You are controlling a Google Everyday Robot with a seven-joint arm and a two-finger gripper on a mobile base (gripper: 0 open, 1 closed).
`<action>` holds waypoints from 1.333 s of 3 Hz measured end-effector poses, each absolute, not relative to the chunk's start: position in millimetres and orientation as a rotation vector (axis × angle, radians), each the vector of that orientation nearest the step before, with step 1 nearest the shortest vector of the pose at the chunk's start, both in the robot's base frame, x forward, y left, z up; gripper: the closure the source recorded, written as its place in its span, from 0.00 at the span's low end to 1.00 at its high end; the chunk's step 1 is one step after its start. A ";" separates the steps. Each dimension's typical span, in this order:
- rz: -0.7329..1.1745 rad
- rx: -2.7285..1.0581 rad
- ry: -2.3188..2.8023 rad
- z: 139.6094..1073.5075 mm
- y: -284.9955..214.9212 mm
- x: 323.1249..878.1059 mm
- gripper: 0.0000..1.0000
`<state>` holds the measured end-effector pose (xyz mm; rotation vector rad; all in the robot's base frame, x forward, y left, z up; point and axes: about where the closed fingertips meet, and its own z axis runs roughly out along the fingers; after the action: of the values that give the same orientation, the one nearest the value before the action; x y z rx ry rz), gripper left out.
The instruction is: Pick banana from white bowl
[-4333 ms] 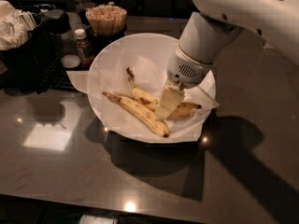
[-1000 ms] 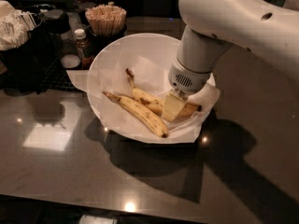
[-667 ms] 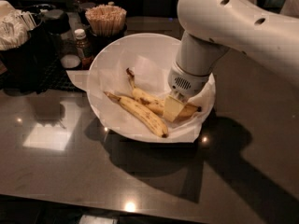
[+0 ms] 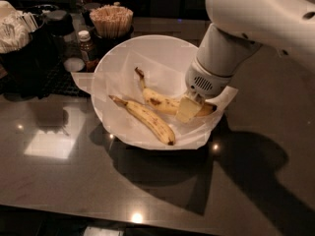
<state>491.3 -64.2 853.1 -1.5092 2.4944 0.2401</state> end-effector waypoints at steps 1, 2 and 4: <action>0.298 -1.497 2.371 883.2 -64.0 486.4 1.00; 0.367 -1.509 2.239 911.6 -62.7 479.7 1.00; 0.596 -1.507 1.896 964.8 -72.3 464.9 1.00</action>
Offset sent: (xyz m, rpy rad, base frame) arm -0.0203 0.0013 0.0930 0.3061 -0.1968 0.1570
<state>464.9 -72.3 964.8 -1.5071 1.8964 0.5959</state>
